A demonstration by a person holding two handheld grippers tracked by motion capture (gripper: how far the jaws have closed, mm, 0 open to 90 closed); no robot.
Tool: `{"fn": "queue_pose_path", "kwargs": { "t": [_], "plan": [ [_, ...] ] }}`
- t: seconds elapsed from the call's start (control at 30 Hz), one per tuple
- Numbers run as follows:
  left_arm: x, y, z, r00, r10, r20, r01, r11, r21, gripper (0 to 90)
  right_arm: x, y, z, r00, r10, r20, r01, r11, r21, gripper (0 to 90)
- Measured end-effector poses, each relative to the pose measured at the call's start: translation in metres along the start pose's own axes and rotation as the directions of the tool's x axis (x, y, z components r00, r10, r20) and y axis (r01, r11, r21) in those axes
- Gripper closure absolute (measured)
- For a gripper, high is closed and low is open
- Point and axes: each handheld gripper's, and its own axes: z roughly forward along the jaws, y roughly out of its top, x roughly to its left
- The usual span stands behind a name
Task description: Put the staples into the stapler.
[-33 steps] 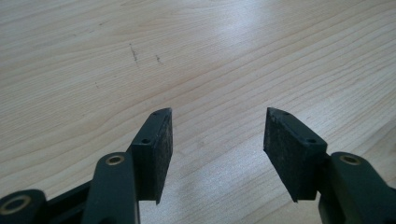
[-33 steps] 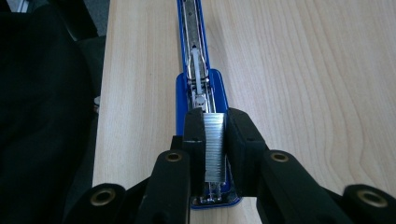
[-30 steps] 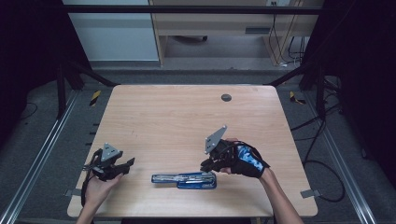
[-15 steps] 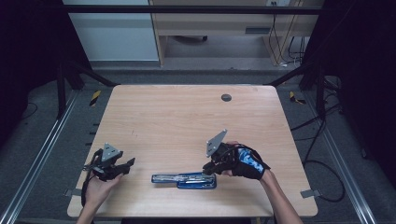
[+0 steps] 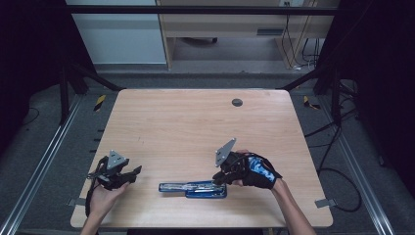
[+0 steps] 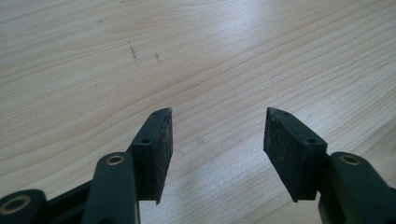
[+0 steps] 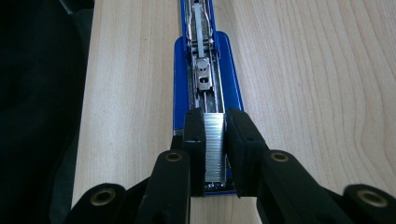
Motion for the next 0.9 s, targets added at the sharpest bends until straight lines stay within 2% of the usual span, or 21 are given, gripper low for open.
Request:
{"fn": "queue_pose_path", "kwargs": {
  "t": [0.23, 0.33, 0.9],
  "plan": [
    [-0.0002, 0.0, 0.0, 1.0, 0.001, 0.0, -0.001, 1.0, 0.0, 42.5, -0.0005, -0.0013, 0.0033, 1.0, -0.003, 0.0, 0.003, 1.0, 0.004, 78.6],
    [-0.0001, 0.0001, 0.0002, 1.0, 0.001, 0.0, -0.001, 1.0, 0.001, 42.5, 0.0001, -0.0024, 0.0041, 1.0, 0.009, -0.001, -0.009, 1.0, 0.009, 78.6],
    [-0.0001, 0.0, 0.0003, 1.0, 0.001, 0.0, -0.001, 1.0, 0.003, 42.5, 0.0002, -0.0027, 0.0047, 0.9999, -0.011, -0.006, 0.011, 1.0, 0.009, 78.5]
  ]
}}
